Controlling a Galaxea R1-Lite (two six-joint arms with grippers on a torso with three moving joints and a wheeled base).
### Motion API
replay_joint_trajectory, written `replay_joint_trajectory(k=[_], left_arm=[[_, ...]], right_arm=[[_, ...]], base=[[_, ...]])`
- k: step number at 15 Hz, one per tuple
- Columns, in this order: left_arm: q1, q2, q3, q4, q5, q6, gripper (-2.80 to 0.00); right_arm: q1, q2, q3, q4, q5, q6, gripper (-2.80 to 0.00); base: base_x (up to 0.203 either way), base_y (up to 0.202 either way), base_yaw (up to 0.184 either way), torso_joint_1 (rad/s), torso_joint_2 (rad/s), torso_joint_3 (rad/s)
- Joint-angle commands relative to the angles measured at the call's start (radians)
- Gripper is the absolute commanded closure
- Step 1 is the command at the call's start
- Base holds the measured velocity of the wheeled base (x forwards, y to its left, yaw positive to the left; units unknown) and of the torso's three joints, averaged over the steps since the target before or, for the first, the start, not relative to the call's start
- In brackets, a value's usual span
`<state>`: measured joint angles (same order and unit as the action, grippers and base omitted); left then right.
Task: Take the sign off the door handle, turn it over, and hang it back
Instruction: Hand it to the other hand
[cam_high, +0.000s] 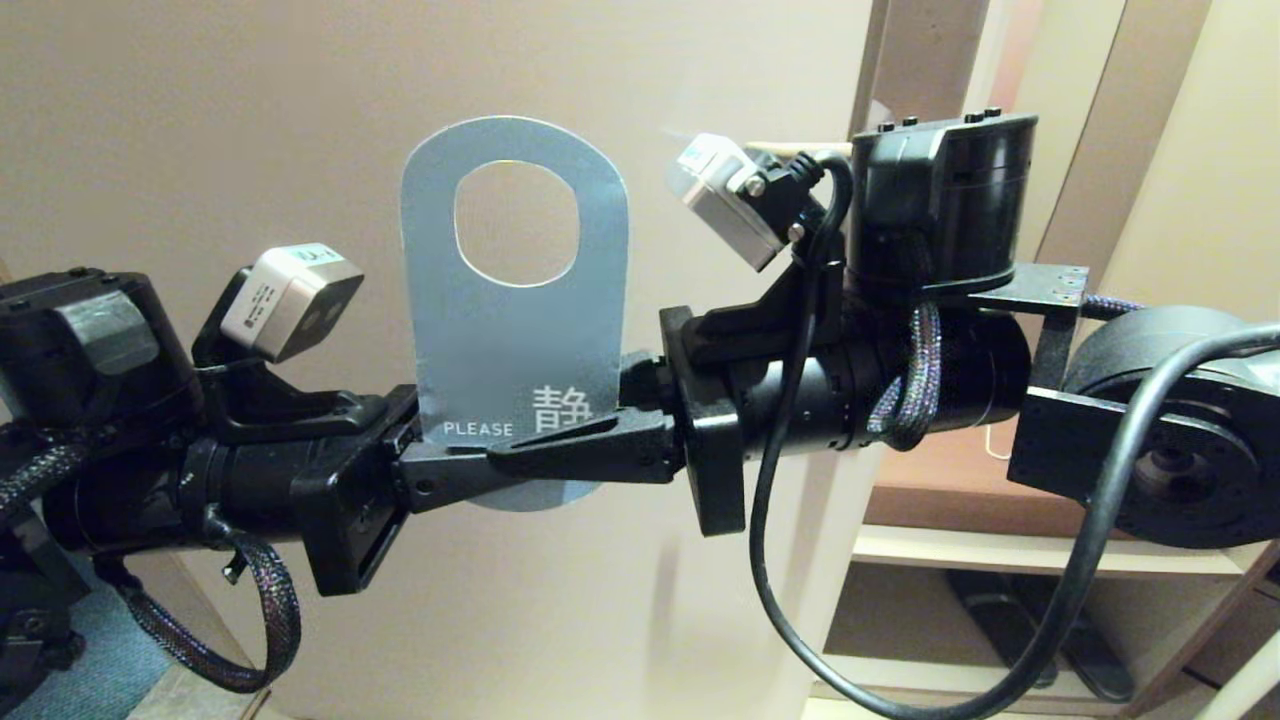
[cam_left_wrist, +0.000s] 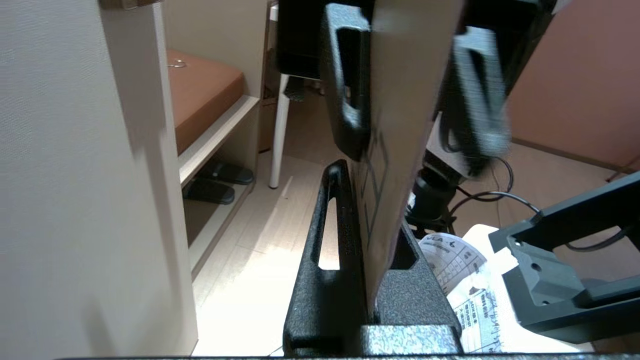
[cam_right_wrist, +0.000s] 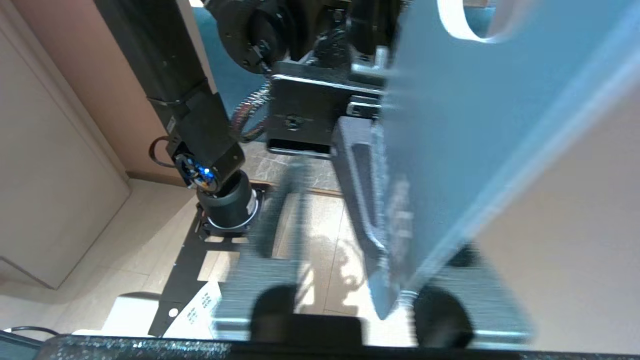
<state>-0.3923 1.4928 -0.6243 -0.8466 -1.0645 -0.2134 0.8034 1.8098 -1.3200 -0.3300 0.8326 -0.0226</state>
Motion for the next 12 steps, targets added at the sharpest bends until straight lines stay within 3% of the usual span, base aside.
replay_joint_trajectory(k=[1,7,12], left_arm=[[0.0,-0.002,0.003,-0.005,-0.009,-0.001,0.0],[0.001,-0.046,0.057,-0.004,-0.009,-0.001,0.0],[0.029,-0.122,0.109,-0.001,-0.007,-0.004,0.0]], right_arm=[[-0.001,-0.003,0.001,-0.004,0.0,0.001,-2.8],[-0.013,-0.013,0.002,-0.009,-0.003,-0.001,-2.8],[-0.09,-0.021,0.011,-0.009,-0.022,-0.005,-2.8]], base=[[0.0,0.0,0.0,0.0,0.0,0.0],[0.0,0.0,0.0,0.0,0.0,0.0],[0.0,0.0,0.0,0.0,0.0,0.0]])
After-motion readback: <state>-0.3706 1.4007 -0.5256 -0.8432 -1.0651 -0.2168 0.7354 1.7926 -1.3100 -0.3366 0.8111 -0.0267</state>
